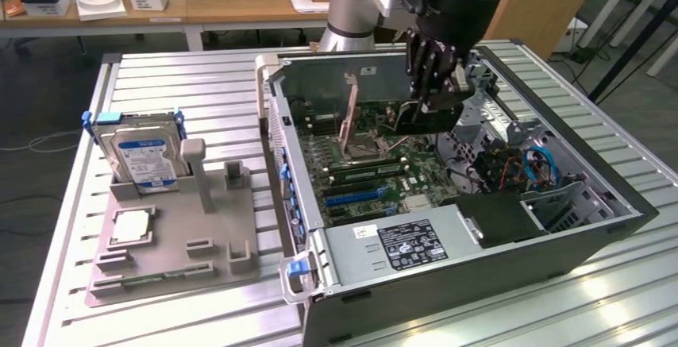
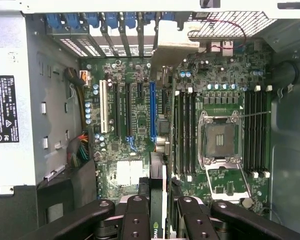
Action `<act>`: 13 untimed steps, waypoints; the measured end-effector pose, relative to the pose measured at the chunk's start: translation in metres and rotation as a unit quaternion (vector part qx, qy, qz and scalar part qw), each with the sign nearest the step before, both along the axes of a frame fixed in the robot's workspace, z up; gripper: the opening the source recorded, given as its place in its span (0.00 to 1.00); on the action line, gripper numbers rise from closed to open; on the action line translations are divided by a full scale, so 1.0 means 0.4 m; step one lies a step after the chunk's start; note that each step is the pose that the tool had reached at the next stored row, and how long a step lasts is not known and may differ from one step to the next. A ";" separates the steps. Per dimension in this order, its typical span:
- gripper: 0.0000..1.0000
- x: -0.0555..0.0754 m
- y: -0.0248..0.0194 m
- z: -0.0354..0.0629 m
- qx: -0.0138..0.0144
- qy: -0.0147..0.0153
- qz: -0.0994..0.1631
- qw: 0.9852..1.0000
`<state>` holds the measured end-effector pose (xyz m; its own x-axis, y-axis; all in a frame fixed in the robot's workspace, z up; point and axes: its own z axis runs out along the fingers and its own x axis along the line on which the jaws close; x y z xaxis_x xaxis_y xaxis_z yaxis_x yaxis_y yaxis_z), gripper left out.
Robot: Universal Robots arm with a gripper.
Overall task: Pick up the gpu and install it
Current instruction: 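Insert the gpu into the slot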
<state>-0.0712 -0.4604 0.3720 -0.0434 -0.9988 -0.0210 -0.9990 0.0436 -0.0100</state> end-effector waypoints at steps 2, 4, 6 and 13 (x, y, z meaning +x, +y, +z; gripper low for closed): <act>0.26 -0.001 0.000 -0.008 0.000 0.000 0.000 1.000; 0.26 -0.002 0.000 -0.016 0.000 0.000 0.000 1.000; 0.26 -0.003 0.000 -0.021 0.000 0.000 0.000 1.000; 0.26 -0.015 0.000 -0.034 0.000 0.000 0.007 1.000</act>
